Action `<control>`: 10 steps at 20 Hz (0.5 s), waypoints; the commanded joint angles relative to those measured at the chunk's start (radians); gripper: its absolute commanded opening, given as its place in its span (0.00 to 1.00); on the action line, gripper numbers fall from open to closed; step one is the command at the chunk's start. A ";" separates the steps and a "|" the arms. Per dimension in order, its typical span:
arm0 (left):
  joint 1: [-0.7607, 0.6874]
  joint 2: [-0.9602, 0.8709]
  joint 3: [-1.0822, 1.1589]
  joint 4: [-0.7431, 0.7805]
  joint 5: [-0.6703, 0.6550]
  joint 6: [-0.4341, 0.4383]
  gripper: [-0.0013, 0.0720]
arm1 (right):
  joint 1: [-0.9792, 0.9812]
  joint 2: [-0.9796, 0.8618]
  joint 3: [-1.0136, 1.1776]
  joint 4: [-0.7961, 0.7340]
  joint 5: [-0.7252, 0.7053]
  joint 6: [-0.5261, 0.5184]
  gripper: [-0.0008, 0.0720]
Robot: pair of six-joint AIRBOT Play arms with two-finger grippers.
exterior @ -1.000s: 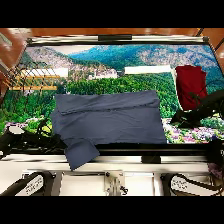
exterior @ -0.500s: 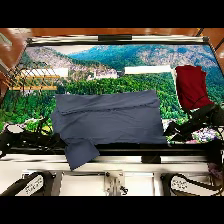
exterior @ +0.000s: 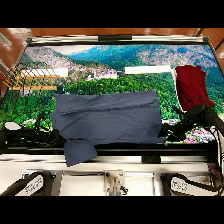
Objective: Fold the shirts.
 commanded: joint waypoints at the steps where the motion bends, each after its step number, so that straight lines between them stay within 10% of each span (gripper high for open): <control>1: 0.000 0.000 0.018 -0.001 0.004 0.000 0.06 | 0.050 -0.001 -0.013 -0.009 0.019 0.007 0.54; 3: 0.000 0.001 0.032 0.000 0.003 0.000 0.06 | 0.061 0.000 -0.011 -0.002 0.015 0.006 0.11; 10: 0.000 -0.002 0.307 -0.005 -0.004 0.073 0.06 | 0.061 0.085 0.092 0.002 0.076 -0.051 0.10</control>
